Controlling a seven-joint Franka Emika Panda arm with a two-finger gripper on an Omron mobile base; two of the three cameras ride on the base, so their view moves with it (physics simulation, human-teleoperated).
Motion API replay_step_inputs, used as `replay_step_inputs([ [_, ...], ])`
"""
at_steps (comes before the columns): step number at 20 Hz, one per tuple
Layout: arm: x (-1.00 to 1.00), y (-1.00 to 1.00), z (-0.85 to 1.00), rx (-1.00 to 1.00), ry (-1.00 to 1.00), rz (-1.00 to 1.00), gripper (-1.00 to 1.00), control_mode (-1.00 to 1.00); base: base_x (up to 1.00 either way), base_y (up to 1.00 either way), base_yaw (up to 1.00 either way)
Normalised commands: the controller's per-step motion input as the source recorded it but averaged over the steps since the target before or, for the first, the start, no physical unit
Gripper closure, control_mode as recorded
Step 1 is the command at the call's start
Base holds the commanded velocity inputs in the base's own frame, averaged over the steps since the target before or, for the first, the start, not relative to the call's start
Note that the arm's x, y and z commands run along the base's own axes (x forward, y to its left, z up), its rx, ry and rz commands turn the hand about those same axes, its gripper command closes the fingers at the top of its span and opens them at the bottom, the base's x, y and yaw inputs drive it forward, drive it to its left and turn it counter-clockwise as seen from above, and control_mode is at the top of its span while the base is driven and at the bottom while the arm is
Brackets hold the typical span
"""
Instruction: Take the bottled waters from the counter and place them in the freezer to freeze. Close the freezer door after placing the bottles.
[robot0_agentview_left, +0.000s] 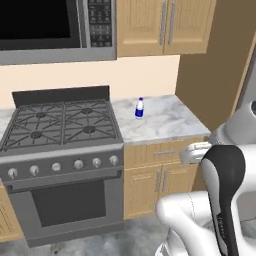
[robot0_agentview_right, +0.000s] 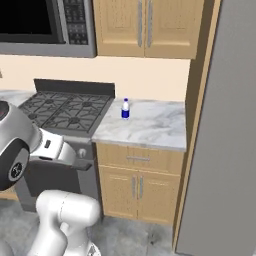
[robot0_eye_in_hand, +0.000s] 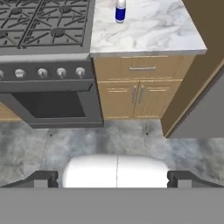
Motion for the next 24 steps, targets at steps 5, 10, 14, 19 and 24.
replay_step_inputs([
  [5,0.00,0.00,0.00,0.00,0.00,0.00,-1.00,1.00,0.92,0.00,-0.02],
  [10,0.00,0.00,0.00,0.00,0.00,0.00,-1.00,1.00,0.84,0.00,-0.04],
  [14,0.00,0.00,0.00,0.00,0.00,0.00,-1.00,1.00,0.49,0.04,-0.03],
  [19,0.00,0.00,0.00,0.00,0.00,0.00,-1.00,1.00,0.21,0.10,-0.03],
  [24,0.00,0.00,0.00,0.00,0.00,0.00,-1.00,1.00,0.15,0.07,0.00],
])
